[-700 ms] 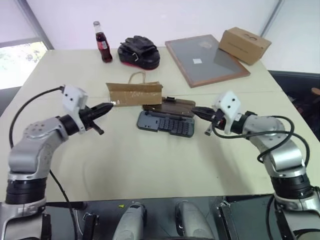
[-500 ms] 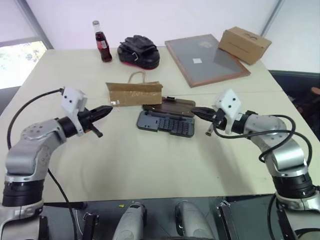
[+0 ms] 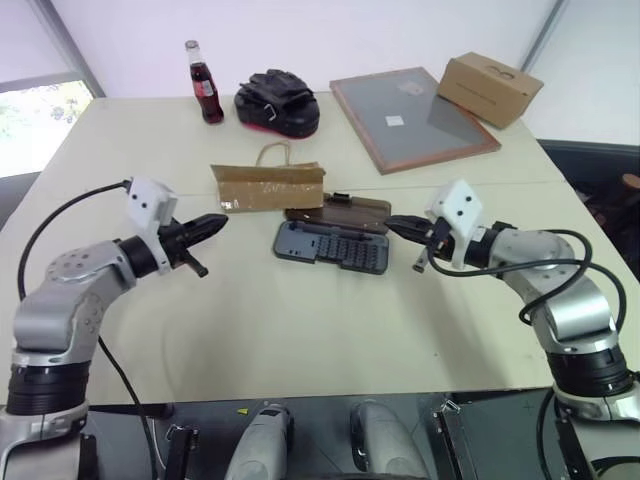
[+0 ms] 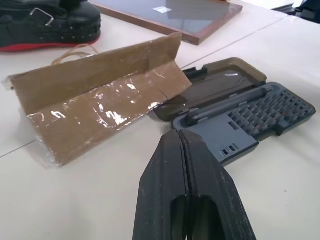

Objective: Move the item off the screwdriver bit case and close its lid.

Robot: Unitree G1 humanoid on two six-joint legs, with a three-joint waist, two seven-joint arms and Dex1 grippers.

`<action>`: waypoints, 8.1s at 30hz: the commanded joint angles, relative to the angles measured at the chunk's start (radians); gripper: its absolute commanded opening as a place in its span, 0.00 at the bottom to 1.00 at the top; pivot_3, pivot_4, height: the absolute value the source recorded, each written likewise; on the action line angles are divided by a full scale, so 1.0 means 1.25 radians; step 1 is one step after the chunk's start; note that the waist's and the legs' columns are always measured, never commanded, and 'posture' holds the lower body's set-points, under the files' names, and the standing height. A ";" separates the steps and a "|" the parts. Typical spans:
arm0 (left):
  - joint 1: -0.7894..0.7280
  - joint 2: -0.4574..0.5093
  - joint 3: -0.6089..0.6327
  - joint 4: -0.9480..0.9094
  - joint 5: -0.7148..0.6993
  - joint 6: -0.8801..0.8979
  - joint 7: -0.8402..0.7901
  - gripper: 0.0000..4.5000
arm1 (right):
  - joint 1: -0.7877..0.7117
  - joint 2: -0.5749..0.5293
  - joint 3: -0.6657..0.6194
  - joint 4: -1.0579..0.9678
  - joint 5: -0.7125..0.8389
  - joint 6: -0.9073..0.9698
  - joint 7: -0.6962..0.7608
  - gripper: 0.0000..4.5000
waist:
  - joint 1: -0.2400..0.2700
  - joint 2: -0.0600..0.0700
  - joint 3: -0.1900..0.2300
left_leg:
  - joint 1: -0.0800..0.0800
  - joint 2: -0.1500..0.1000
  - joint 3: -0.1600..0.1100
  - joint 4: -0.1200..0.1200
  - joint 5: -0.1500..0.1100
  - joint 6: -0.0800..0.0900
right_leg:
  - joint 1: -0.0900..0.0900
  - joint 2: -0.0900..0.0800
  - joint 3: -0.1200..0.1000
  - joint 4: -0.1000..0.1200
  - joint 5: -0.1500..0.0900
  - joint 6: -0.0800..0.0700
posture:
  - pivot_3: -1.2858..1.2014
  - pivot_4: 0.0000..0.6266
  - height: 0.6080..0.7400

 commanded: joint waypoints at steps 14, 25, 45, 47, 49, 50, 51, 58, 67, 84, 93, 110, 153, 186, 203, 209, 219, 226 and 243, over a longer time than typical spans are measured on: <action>-0.040 -0.054 -0.040 0.030 0.078 -0.076 0.047 0.00 | -0.102 0.110 0.032 0.063 -0.029 -0.035 -0.088 0.66 | -0.002 0.000 0.000 | 0.000 0.000 0.000 0.000 0.000 0.000 | 0.000 0.000 0.000 0.000 0.000 0.000 | 0.52 0.24 1.00; -0.076 -0.105 -0.064 0.117 0.167 -0.161 0.099 0.00 | -0.387 0.225 0.147 0.524 -0.152 -0.278 -0.032 0.99 | -0.007 0.000 0.000 | -0.001 -0.001 0.001 0.000 0.001 -0.001 | -0.003 0.001 0.001 0.002 0.002 0.000 | 0.52 0.24 1.00; 0.059 -0.120 -0.020 -0.017 0.189 -0.158 0.181 0.00 | -0.734 0.418 0.163 1.274 -0.372 -0.625 -0.247 0.99 | -0.026 0.001 0.000 | -0.003 -0.002 0.003 -0.001 0.002 -0.003 | -0.010 0.001 0.003 0.008 0.003 0.000 | 0.52 0.24 1.00; 0.063 -0.121 -0.020 -0.022 0.189 -0.157 0.186 0.00 | -0.741 0.427 0.147 1.277 -0.366 -0.621 -0.258 0.99 | -0.026 0.001 0.000 | -0.003 -0.002 0.003 -0.001 0.002 -0.003 | -0.010 0.001 0.003 0.008 0.003 0.000 | 0.52 0.24 1.00; 0.068 -0.124 -0.023 -0.028 0.190 -0.158 0.190 0.00 | -0.744 0.430 0.140 1.277 -0.369 -0.628 -0.259 0.99 | -0.026 0.001 0.000 | -0.003 -0.002 0.003 -0.001 0.002 -0.003 | -0.010 0.001 0.003 0.009 0.003 0.000 | 0.52 0.24 1.00; 0.069 -0.125 -0.024 -0.029 0.190 -0.158 0.192 0.00 | -0.744 0.432 0.138 1.277 -0.370 -0.629 -0.257 0.99 | -0.026 0.001 0.000 | -0.003 -0.002 0.003 0.000 0.002 -0.003 | -0.010 0.001 0.003 0.009 0.003 0.000 | 0.52 0.24 1.00; 0.065 -0.126 -0.026 -0.025 0.191 -0.159 0.193 0.00 | -0.743 0.432 0.137 1.275 -0.371 -0.632 -0.249 0.99 | -0.025 0.001 0.000 | -0.003 -0.002 0.003 0.000 0.002 -0.003 | -0.010 0.001 0.003 0.009 0.003 0.000 | 0.52 0.24 1.00; 0.016 -0.119 -0.020 0.043 0.207 -0.198 0.197 0.00 | -0.683 0.397 0.101 1.201 -0.329 -0.631 -0.151 0.99 | -0.024 0.001 0.000 | -0.003 -0.002 0.003 0.000 0.002 -0.003 | -0.010 0.001 0.003 0.010 0.003 0.000 | 0.52 0.24 1.00; -0.173 -0.065 -0.004 0.304 0.202 -0.290 0.091 0.27 | -0.391 0.354 0.088 0.667 -0.267 -0.405 -0.076 1.00 | -0.027 0.001 0.000 | -0.003 -0.002 0.003 0.001 0.002 -0.003 | -0.011 0.001 0.004 0.013 0.003 0.000 | 0.52 0.24 1.00; -0.519 0.003 -0.075 0.936 0.322 -0.553 -0.113 1.00 | -0.180 0.338 0.067 0.129 -0.207 -0.007 -0.184 1.00 | -0.021 0.000 0.000 | -0.003 -0.003 0.002 0.003 0.002 -0.003 | -0.011 0.002 0.003 0.014 0.003 0.000 | 0.52 0.24 1.00; -0.623 -0.060 -0.104 1.131 0.408 -0.651 -0.060 1.00 | -0.172 0.329 0.066 0.089 -0.197 0.020 -0.218 1.00 | -0.031 0.000 0.000 | -0.003 -0.003 0.003 0.003 0.002 -0.003 | -0.011 0.002 0.003 0.015 0.003 0.000 | 0.52 0.24 1.00; -0.646 -0.101 -0.132 1.189 0.502 -0.675 0.049 1.00 | -0.162 0.310 0.063 0.050 -0.184 0.046 -0.252 1.00 | -0.025 -0.001 0.000 | -0.003 -0.003 0.003 0.003 0.002 -0.003 | -0.011 0.002 0.003 0.015 0.003 0.000 | 0.52 0.24 1.00; -0.585 -0.093 -0.074 1.079 0.446 -0.708 -0.104 0.01 | -0.148 0.307 0.072 0.018 -0.173 0.075 -0.287 1.00 | -0.027 -0.001 0.000 | -0.003 -0.003 0.003 0.003 0.002 -0.003 | -0.011 0.002 0.003 0.015 0.003 0.000 | 0.52 0.24 1.00; 0.076 -0.088 0.211 0.363 0.428 -0.318 0.620 0.01 | -0.220 0.361 0.153 0.171 -0.149 -0.034 -0.180 1.00 | -0.022 -0.003 -0.001 | -0.002 -0.001 0.002 0.003 0.002 -0.003 | -0.011 0.000 0.003 0.015 0.003 0.000 | 0.52 0.24 1.00; 0.167 -0.203 0.166 0.159 0.358 -0.306 0.558 0.99 | -0.209 0.352 0.148 0.164 -0.156 -0.033 -0.187 1.00 | -0.021 -0.003 -0.001 | -0.002 0.000 0.002 0.003 0.002 -0.003 | -0.011 0.000 0.003 0.015 0.003 0.000 | 0.52 0.24 1.00; 0.166 -0.230 0.066 0.022 0.298 -0.168 0.458 0.99 | -0.225 0.331 0.129 0.195 -0.161 -0.048 -0.188 1.00 | -0.021 -0.003 -0.001 | -0.002 -0.001 0.002 0.003 0.002 -0.003 | -0.010 0.000 0.003 0.015 0.003 0.000 | 0.52 0.24 1.00; -0.034 -0.172 -0.045 0.052 0.145 -0.067 0.165 0.99 | -0.407 0.254 0.071 0.487 -0.178 -0.089 -0.185 1.00 | -0.027 -0.003 -0.001 | -0.002 -0.002 0.003 0.003 0.002 -0.003 | -0.010 0.002 0.003 0.015 0.004 -0.001 | 0.52 0.24 1.00; -0.128 -0.128 -0.114 0.149 0.124 -0.068 -0.010 0.99 | -0.582 0.254 0.020 0.879 -0.162 -0.103 -0.183 1.00 | -0.026 -0.002 -0.001 | -0.002 -0.002 0.004 0.002 0.002 -0.003 | -0.010 0.002 0.004 0.014 0.004 -0.001 | 0.52 0.24 1.00; -0.147 -0.127 -0.117 0.159 0.148 -0.094 -0.013 0.99 | -0.616 0.310 -0.006 1.147 -0.202 -0.158 -0.243 1.00 | -0.042 -0.002 -0.001 | -0.002 -0.002 0.004 0.002 0.002 -0.003 | -0.011 0.002 0.005 0.014 0.004 -0.001 | 0.52 0.24 1.00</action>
